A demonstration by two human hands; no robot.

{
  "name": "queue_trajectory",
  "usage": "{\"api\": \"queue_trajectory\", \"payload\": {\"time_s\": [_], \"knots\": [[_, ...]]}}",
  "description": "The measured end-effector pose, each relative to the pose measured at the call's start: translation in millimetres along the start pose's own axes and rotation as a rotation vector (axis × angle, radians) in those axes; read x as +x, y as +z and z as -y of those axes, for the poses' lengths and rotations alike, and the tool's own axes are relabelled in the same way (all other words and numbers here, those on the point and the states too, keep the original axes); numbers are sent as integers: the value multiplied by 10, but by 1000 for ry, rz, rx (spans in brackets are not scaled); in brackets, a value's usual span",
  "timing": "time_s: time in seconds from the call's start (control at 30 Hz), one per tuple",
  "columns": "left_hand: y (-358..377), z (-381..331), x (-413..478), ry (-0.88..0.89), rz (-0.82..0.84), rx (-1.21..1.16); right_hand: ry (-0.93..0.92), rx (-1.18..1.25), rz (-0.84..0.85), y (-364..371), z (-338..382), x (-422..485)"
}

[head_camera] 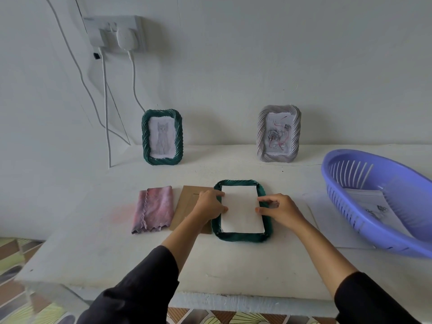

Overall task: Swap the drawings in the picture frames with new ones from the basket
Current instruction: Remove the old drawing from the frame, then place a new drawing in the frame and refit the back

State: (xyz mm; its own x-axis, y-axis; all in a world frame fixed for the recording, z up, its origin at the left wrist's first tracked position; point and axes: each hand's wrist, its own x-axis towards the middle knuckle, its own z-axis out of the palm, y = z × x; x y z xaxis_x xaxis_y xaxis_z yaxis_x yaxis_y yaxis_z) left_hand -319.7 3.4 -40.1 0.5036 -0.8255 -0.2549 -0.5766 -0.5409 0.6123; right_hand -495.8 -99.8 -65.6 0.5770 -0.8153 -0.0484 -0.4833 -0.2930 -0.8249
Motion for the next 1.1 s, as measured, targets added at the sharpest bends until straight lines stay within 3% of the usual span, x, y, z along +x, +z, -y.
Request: {"api": "queue_trajectory", "payload": {"time_s": [0.23, 0.37, 0.43, 0.6, 1.0, 1.1], "knots": [[12, 16, -21, 13, -17, 9, -11, -36, 55, -22, -31, 47], [-211, 58, -40, -24, -232, -48, -13, -53, 56, -17, -23, 49], [-373, 167, -2, -106, -303, 42, -17, -46, 57, -19, -22, 45], [-397, 366, 51, -256, -40, 476, -22, -40, 45, -17, -25, 44], [-382, 321, 41, -236, -112, 299, -32, -22, 13, 6, -35, 30], [-476, 330, 26, -228, -124, 138, -20, -25, 15, 6, -28, 34]]}}
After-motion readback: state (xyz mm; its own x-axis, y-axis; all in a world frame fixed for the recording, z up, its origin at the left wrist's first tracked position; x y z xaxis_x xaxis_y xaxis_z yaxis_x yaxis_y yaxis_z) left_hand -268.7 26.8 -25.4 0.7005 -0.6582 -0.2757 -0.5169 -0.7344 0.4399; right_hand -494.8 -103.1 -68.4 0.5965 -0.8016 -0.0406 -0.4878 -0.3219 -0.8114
